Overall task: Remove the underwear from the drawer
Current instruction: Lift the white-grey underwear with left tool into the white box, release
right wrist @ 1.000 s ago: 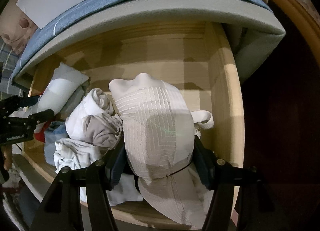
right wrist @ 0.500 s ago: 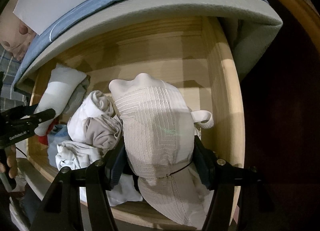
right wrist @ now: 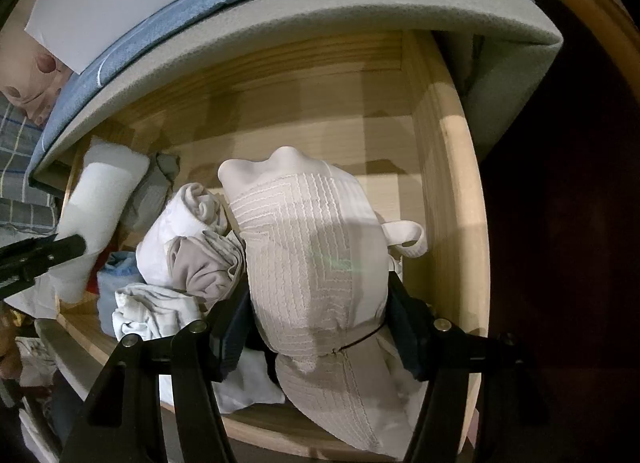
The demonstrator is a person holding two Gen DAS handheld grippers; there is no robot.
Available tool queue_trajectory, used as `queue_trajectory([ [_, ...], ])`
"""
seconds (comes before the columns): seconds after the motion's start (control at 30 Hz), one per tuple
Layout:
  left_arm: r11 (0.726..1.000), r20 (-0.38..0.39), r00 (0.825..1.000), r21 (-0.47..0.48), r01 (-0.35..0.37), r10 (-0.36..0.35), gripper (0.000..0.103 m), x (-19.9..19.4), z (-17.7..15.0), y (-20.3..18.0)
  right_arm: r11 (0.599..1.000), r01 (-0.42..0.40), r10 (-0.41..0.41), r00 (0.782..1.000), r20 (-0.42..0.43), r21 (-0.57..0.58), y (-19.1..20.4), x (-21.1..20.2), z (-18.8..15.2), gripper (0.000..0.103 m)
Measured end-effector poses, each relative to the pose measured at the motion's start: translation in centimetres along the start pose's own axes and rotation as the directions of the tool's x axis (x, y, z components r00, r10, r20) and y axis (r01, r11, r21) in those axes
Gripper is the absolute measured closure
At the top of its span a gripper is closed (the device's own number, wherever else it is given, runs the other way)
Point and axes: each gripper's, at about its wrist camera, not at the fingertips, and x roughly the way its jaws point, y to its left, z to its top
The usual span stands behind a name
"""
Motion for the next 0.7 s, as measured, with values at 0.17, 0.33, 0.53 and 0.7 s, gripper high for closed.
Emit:
queue_trajectory([
  [0.17, 0.991, -0.030, 0.999, -0.132, 0.032, -0.036, 0.070, -2.1, -0.8, 2.0, 1.000, -0.013, 0.013, 1.000, -0.004, 0.007, -0.2, 0.2, 0.1, 0.043],
  [0.33, 0.979, -0.023, 0.999, -0.204, 0.021, -0.026, 0.070, -3.4, -1.2, 3.2, 1.000, -0.016, 0.016, 1.000, -0.008, 0.010, -0.4, 0.4, 0.2, 0.043],
  [0.53, 0.989, 0.008, 1.000, -0.149, -0.006, 0.007, 0.070, -5.2, -1.8, 2.7, 1.000, -0.002, 0.002, 1.000, -0.013, -0.001, 0.0, 0.5, 0.2, 0.043],
  [0.7, 0.996, 0.041, 0.998, -0.082, -0.038, 0.042, 0.070, -6.4, -2.6, 0.6, 1.000, 0.017, -0.017, 1.000, -0.013, -0.018, 0.6, 0.6, 0.3, 0.043],
])
